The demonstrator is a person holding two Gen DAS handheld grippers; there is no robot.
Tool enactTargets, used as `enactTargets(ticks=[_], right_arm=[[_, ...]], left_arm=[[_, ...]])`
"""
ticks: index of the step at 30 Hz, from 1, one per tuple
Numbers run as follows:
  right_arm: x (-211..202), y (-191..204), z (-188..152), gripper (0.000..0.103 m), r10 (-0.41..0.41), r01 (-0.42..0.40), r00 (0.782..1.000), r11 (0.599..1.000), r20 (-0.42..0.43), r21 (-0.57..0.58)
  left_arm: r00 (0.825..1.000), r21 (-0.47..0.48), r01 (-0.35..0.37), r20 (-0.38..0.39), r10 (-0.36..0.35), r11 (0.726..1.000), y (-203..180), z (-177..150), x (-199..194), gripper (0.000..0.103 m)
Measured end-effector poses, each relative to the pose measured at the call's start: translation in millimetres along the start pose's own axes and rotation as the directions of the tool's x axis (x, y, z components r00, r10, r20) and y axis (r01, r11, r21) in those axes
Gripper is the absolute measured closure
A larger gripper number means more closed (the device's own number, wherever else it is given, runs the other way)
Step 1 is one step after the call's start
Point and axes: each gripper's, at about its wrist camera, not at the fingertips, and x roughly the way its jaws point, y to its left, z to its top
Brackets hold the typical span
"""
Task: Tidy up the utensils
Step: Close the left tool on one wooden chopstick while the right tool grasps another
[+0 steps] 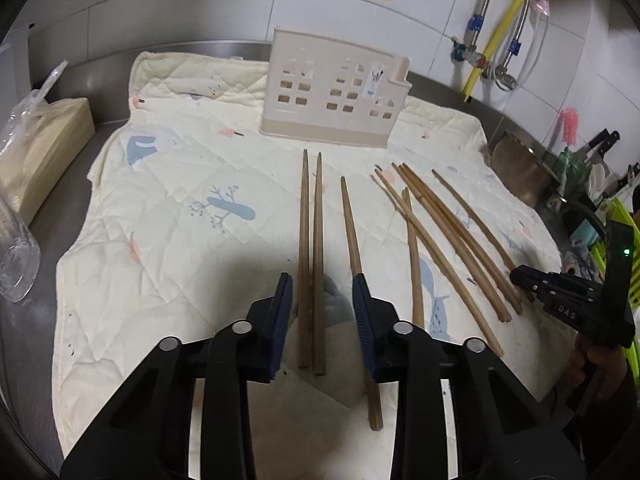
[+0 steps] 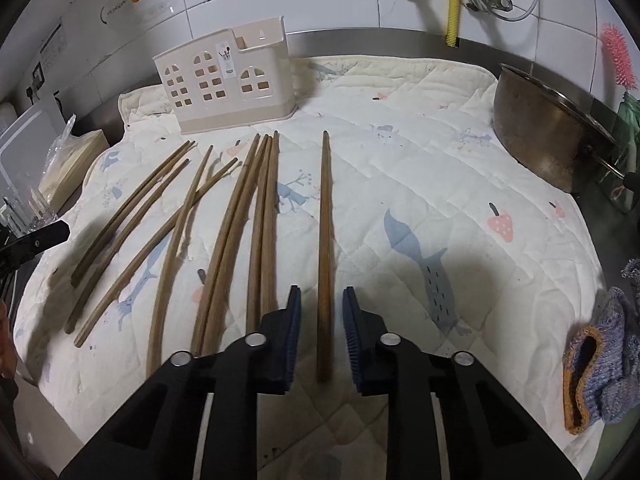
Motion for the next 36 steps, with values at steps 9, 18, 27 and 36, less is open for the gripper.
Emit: enactTargets(ticks=[9, 18, 27, 36], right_arm=[[0.6, -5.0, 1.3, 0.094, -0.001, 0.001, 1.0, 1.0, 0.001, 0.006], [3.1, -4.7, 0.5, 0.094, -0.005, 0.005, 1.0, 1.0, 0.002, 0.001], [4.7, -2.9, -0.7, 0.094, -0.013, 0.013, 1.0, 1.0, 0.002, -0.011], [6.2, -1.8, -0.8, 0.094, -0.015, 0.015, 1.0, 1.0, 0.005, -0.022]], left_arm=[[0.999, -0.004, 0.008, -0.047, -0.008, 1.0, 6.9, 9.0, 25.4, 0.09], [0.995, 0.006, -0.02, -0.098, 0.02, 1.0, 11.7, 13.0, 47.2, 0.092], [0.992, 0.033, -0.051, -0.116, 0.054, 0.998, 8.2, 13.8, 51.4, 0.092], [0.991, 0.025, -0.067, -0.114, 0.069, 0.997, 6.6, 12.1, 54.9, 0.094]])
